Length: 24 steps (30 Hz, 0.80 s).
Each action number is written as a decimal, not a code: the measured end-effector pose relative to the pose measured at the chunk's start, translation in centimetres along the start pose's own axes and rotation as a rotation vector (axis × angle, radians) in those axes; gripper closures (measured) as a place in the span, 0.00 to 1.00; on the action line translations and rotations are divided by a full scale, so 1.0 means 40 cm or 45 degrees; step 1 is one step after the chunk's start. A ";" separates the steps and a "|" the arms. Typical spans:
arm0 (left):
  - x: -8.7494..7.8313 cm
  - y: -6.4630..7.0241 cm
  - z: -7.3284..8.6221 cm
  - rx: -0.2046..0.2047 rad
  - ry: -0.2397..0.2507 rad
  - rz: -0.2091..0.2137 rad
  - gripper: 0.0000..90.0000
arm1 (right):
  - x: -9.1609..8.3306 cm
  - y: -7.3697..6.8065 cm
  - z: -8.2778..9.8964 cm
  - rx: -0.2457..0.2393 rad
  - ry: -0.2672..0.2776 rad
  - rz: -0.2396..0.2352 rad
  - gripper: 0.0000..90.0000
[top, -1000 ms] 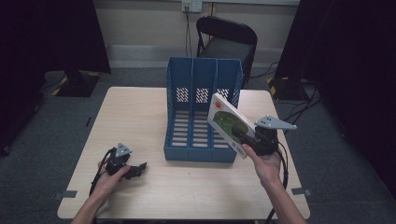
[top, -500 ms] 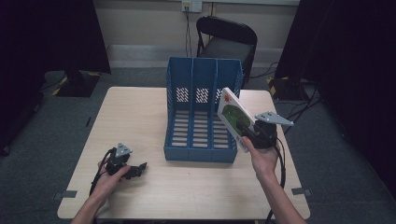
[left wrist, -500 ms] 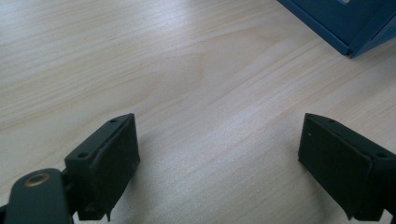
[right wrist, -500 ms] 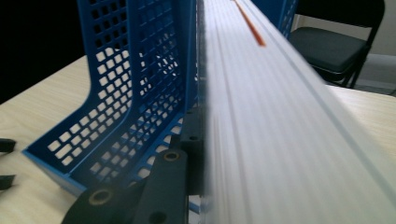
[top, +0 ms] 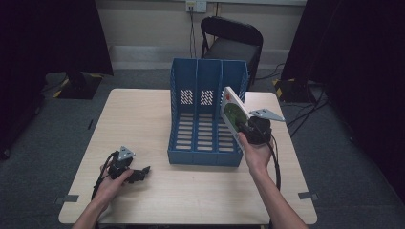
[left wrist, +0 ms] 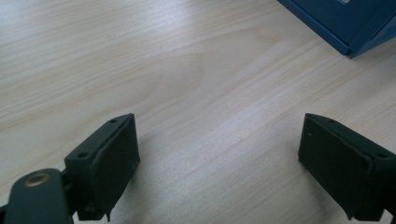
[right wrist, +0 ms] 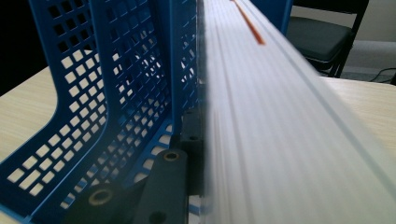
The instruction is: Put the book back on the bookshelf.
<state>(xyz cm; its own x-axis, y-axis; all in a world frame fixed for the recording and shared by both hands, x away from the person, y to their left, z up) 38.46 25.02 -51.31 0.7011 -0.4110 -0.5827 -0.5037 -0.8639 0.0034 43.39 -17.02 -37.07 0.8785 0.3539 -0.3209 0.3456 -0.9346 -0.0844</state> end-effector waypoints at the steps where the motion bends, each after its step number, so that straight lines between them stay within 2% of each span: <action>1: 0.000 0.000 0.000 0.000 0.000 0.000 0.13 | 0.009 -0.001 0.000 0.001 -0.003 0.008 0.85; 6: 0.000 0.000 0.000 0.001 0.000 0.000 0.13 | 0.039 -0.005 0.003 0.003 -0.017 0.018 0.85; 7: 0.000 0.000 0.000 -0.001 0.001 0.000 0.13 | 0.056 -0.005 0.010 0.009 -0.022 0.026 0.85; 13: 0.000 0.000 0.000 -0.001 0.001 0.000 0.13 | 0.089 -0.009 0.033 0.015 -0.051 0.058 0.85; 24: 0.000 0.000 0.000 0.001 0.000 0.001 0.13 | 0.119 -0.005 0.078 0.011 -0.098 0.059 0.85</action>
<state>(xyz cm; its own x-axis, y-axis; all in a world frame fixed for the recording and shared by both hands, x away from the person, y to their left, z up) 38.46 25.02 -51.31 0.7008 -0.4114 -0.5828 -0.5042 -0.8636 0.0032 46.48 -15.26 -41.52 0.8654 0.3066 -0.3964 0.3019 -0.9503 -0.0759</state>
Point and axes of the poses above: each handheld gripper's, and its own axes: x roughly forward along the jaws, z roughly out of its underside, y roughly to its right, the point moved 1 cm from there along x, roughly forward along the jaws, and after that the axes turned 7 degrees about y, right-handed, at the moved point
